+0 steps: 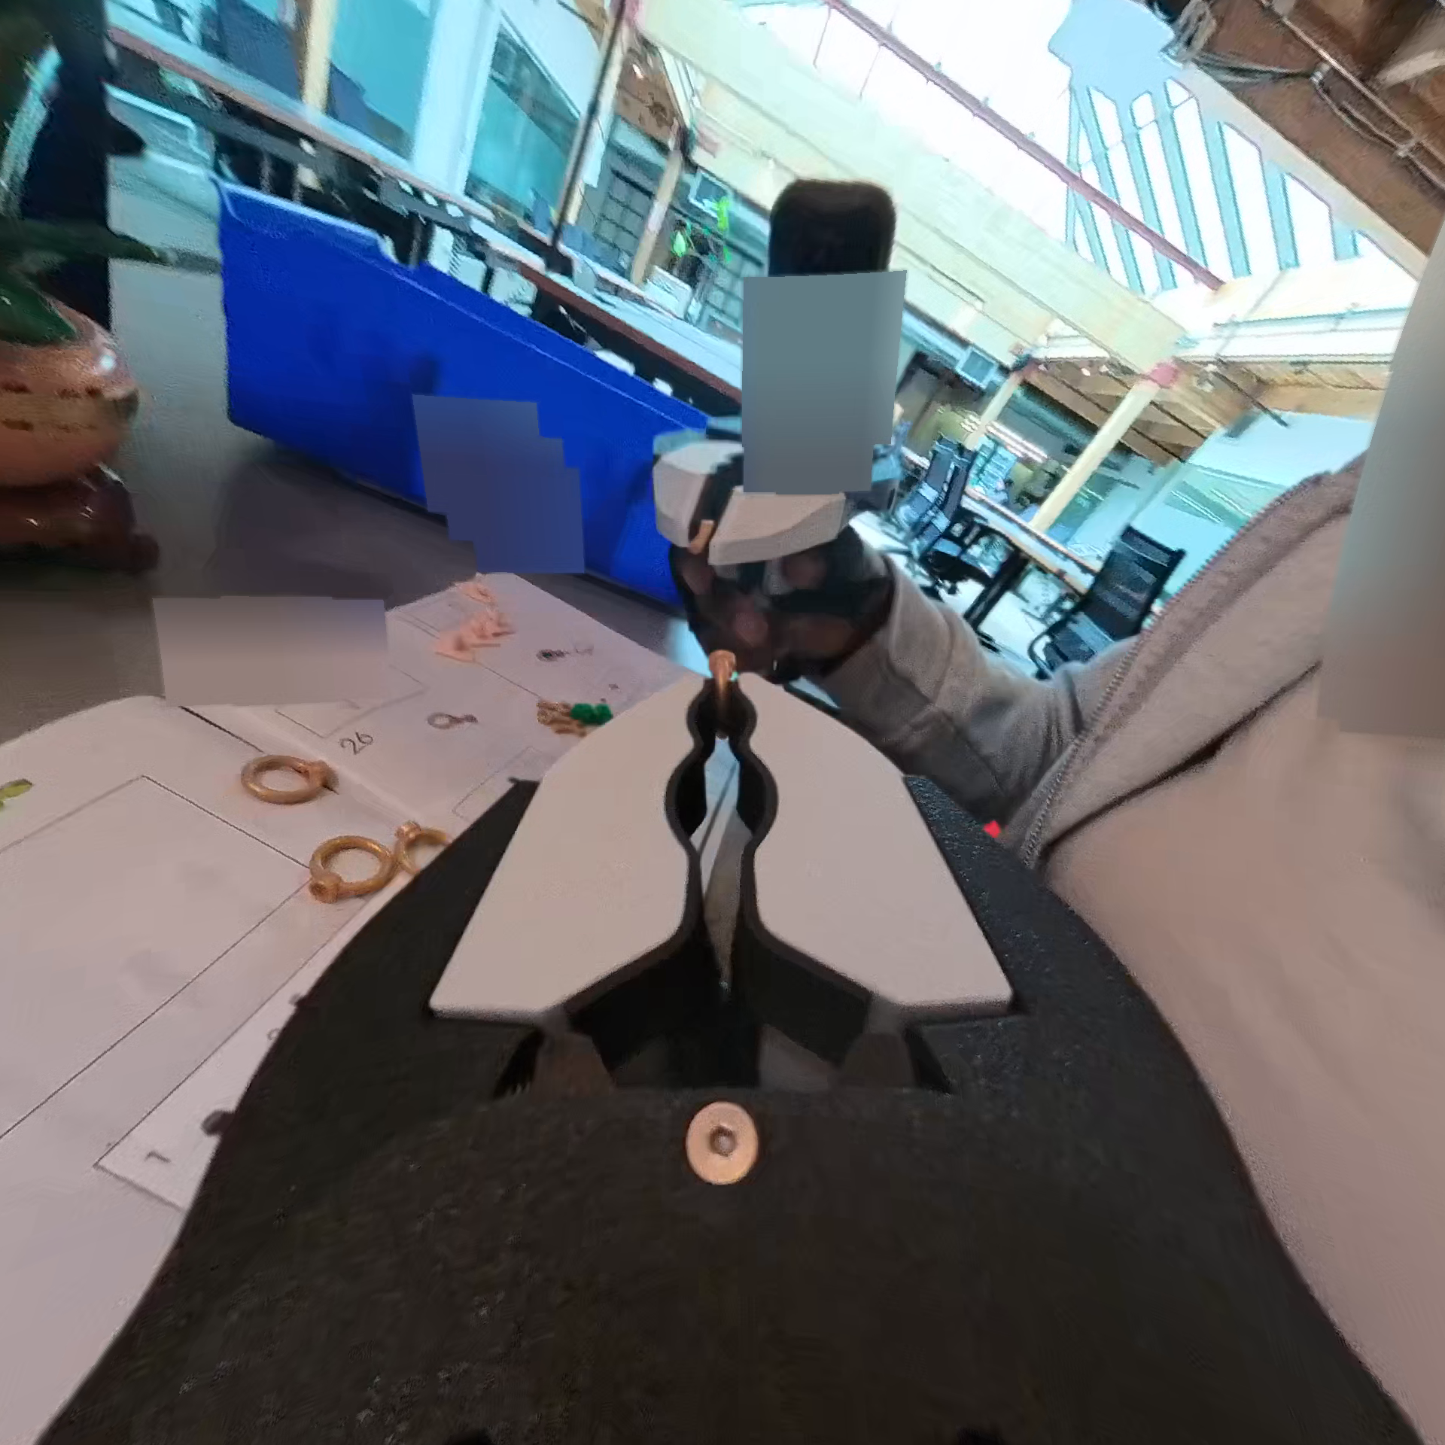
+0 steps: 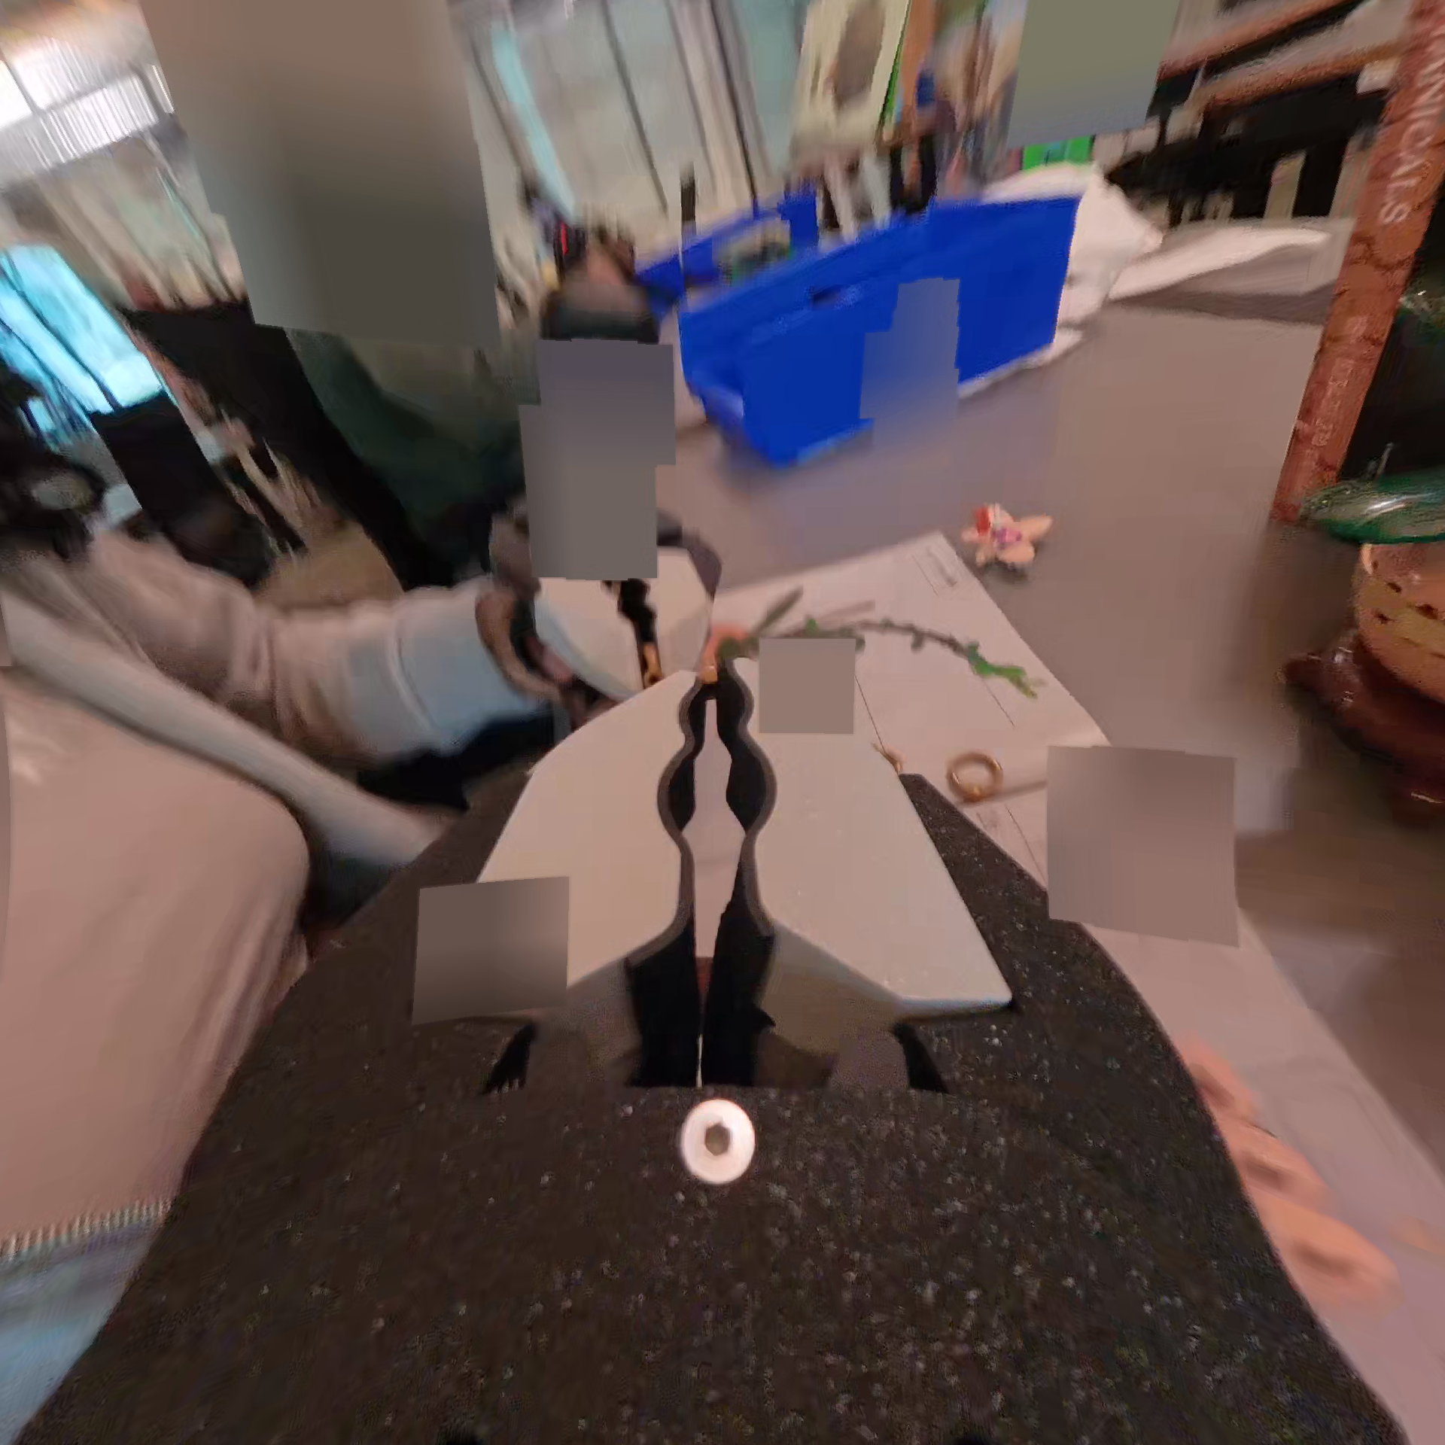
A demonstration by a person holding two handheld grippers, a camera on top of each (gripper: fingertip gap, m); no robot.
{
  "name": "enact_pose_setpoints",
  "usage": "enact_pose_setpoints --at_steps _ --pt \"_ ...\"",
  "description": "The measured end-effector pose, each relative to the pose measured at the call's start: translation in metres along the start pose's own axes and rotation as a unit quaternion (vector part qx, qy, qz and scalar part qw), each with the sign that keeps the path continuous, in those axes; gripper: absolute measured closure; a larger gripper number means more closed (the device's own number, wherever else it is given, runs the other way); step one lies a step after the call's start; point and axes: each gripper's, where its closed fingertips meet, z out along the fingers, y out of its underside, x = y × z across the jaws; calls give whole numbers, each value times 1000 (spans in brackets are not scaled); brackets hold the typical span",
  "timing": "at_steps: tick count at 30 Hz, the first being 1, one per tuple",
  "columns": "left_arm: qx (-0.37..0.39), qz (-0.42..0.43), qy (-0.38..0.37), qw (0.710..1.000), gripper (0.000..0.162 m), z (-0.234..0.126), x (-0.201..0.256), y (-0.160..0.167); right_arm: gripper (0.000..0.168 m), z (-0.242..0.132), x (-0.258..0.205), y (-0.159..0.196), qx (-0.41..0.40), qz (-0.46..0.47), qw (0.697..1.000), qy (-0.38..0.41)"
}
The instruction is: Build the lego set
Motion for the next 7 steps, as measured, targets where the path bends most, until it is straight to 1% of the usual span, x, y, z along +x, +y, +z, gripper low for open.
enact_pose_setpoints --at_steps 1,3,5,7 --pt "-19 -5 9 1000 160 -3 -1 3 166 -4 -3 6 -38 -21 999 -4" --pt "-54 -3 6 999 160 -7 -9 10 166 -6 -7 16 -83 -40 996 -10" --pt "-64 -4 7 998 160 -7 -11 14 166 -2 -11 25 -92 -35 995 -21" --pt "-59 -9 28 998 160 -7 -7 13 166 4 -12 32 -83 -5 996 -35"
